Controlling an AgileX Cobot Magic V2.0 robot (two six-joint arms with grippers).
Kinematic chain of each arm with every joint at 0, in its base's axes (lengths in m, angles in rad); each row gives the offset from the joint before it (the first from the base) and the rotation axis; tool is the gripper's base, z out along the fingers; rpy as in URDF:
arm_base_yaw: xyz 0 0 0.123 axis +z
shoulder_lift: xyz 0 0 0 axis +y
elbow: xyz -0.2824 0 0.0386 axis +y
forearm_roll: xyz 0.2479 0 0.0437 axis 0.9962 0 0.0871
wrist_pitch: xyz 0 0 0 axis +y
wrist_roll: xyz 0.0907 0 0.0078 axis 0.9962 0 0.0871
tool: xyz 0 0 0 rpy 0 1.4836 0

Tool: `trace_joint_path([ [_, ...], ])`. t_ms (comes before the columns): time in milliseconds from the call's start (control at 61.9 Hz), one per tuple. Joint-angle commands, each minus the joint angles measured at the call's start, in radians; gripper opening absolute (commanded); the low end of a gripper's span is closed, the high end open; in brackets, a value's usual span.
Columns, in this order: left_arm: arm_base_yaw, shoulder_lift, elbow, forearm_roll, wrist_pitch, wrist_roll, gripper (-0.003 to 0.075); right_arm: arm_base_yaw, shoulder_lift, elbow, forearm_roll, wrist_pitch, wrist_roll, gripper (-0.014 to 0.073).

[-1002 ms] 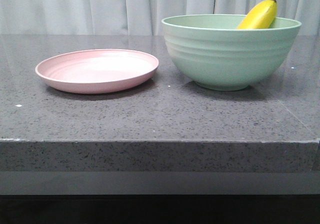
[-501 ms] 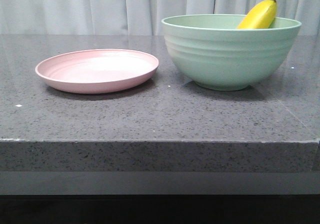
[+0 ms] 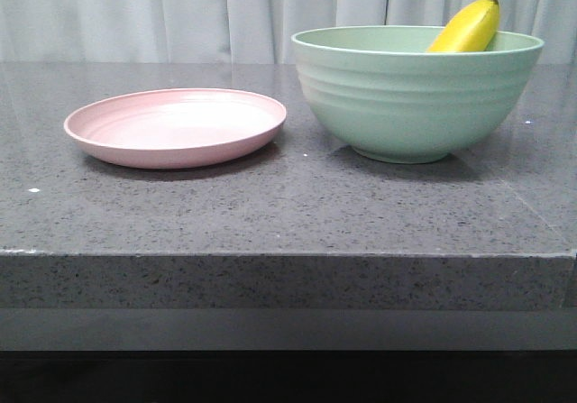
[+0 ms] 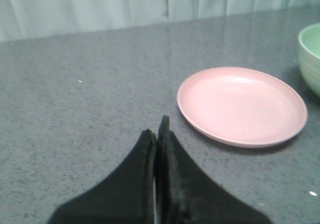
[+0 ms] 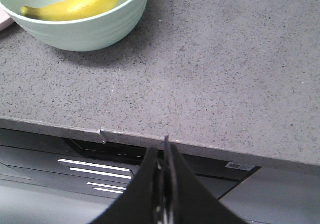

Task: Transfer banana from pink plate to green bowl

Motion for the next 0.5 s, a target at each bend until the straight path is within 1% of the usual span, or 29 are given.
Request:
trace_joint_path([
  [0, 0.043, -0.067, 0.063, -0.005, -0.189, -0.007, -0.002, -0.005, 0.007, -0.023, 0.007, -0.061, 0.001, -0.0068],
  [97, 0.08, -0.133, 0.15, -0.015, -0.255, -0.007, -0.002, -0.005, 0.007, -0.023, 0.007, -0.061, 0.001, -0.0068],
  [323, 0.086, -0.22, 0.291, -0.043, -0.377, -0.023, -0.002, -0.005, 0.007, -0.023, 0.007, -0.061, 0.001, -0.0068],
  [404, 0.084, -0.25, 0.341, 0.014, -0.425, -0.096, -0.002, -0.005, 0.007, -0.023, 0.007, -0.061, 0.001, -0.0068],
  [485, 0.084, -0.273, 0.382, 0.106, -0.456, -0.221, -0.002, -0.005, 0.007, -0.023, 0.007, -0.061, 0.001, -0.0068],
])
